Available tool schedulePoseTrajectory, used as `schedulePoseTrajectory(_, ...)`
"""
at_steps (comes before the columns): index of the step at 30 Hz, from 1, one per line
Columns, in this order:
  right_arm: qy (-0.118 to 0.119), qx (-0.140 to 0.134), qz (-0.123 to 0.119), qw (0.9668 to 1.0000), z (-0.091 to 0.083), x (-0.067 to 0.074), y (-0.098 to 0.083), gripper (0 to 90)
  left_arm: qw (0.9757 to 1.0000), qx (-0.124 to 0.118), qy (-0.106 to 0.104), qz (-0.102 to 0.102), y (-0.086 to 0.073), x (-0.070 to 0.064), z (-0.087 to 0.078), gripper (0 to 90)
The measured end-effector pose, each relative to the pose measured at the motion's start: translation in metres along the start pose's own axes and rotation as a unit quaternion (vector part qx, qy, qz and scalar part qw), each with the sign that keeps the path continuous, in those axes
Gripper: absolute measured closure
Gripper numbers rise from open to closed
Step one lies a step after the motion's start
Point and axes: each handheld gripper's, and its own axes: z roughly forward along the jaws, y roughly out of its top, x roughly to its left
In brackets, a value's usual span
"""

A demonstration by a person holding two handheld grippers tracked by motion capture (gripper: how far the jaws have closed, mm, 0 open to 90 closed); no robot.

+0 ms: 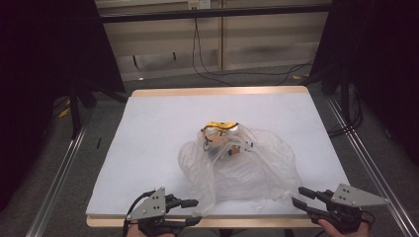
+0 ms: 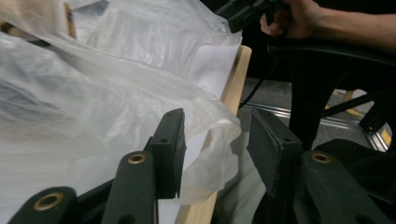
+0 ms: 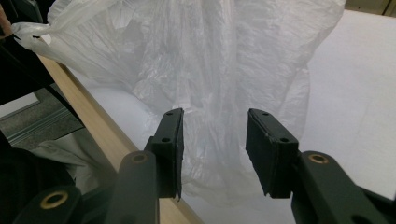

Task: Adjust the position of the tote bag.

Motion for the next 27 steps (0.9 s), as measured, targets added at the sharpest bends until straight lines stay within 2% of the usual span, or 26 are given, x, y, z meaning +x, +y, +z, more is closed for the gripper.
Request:
schedulePoseTrajectory(2, -0.003, 0.0, 0.001, 1.0, 0.0, -0.001, 0.0, 58.4, 1.0, 0.005, 0.002, 0.001, 0.001, -0.002, 0.005, 51.1)
schedulePoseTrajectory(4, -0.004, 0.003, 0.003, 1.0, 0.0, -0.002, -0.001, 59.1, 0.9998, 0.016, 0.009, 0.013, 0.002, -0.001, 0.009, 49.5)
schedulePoseTrajectory(7, -0.006, 0.01, 0.001, 0.9999, 0.003, -0.002, -0.001, 61.4, 0.9997, 0.017, 0.007, 0.014, 0.001, 0.0, 0.016, 48.8)
schedulePoseTrajectory(9, -0.004, 0.014, 0.001, 0.9999, 0.004, -0.003, -0.001, 64.5, 0.999, 0.034, 0.015, 0.026, 0.001, 0.002, 0.019, 51.0)
schedulePoseTrajectory(13, -0.008, 0.021, 0.002, 0.9997, 0.006, -0.003, -0.001, 69.9, 0.9988, 0.04, 0.024, 0.015, -0.004, 0.008, 0.021, 65.4)
schedulePoseTrajectory(14, -0.008, 0.025, 0.003, 0.9996, 0.007, -0.004, -0.001, 71.0, 0.9985, 0.045, 0.025, 0.019, -0.004, 0.01, 0.02, 69.2)
schedulePoseTrajectory(16, -0.007, 0.028, 0.003, 0.9996, 0.008, -0.004, -0.001, 73.9, 0.9982, 0.046, 0.037, 0.012, -0.006, 0.013, 0.02, 75.3)
schedulePoseTrajectory(20, -0.006, 0.032, 0.002, 0.9995, 0.01, -0.004, 0.0, 79.2, 0.9981, 0.046, 0.04, -0.003, -0.008, 0.02, 0.018, 85.6)
schedulePoseTrajectory(22, -0.007, 0.034, 0.004, 0.9994, 0.011, -0.005, 0.0, 83.4, 0.9985, 0.041, 0.036, -0.003, -0.008, 0.021, 0.016, 88.8)
schedulePoseTrajectory(23, -0.008, 0.034, 0.007, 0.9993, 0.011, -0.006, 0.0, 85.3, 0.9986, 0.038, 0.036, -0.009, -0.007, 0.021, 0.015, 89.3)
schedulePoseTrajectory(25, -0.004, 0.033, 0.01, 0.9994, 0.013, -0.007, 0.0, 89.7, 0.999, 0.035, 0.027, -0.01, -0.006, 0.024, 0.012, 90.0)
schedulePoseTrajectory(26, -0.004, 0.035, 0.011, 0.9993, 0.013, -0.007, 0.001, 90.0, 0.9992, 0.025, 0.018, -0.026, -0.007, 0.024, 0.011, 90.0)
schedulePoseTrajectory(27, -0.002, 0.034, 0.01, 0.9994, 0.014, -0.007, 0.001, 90.0, 0.9992, 0.016, 0.013, -0.034, -0.007, 0.025, 0.01, 90.0)
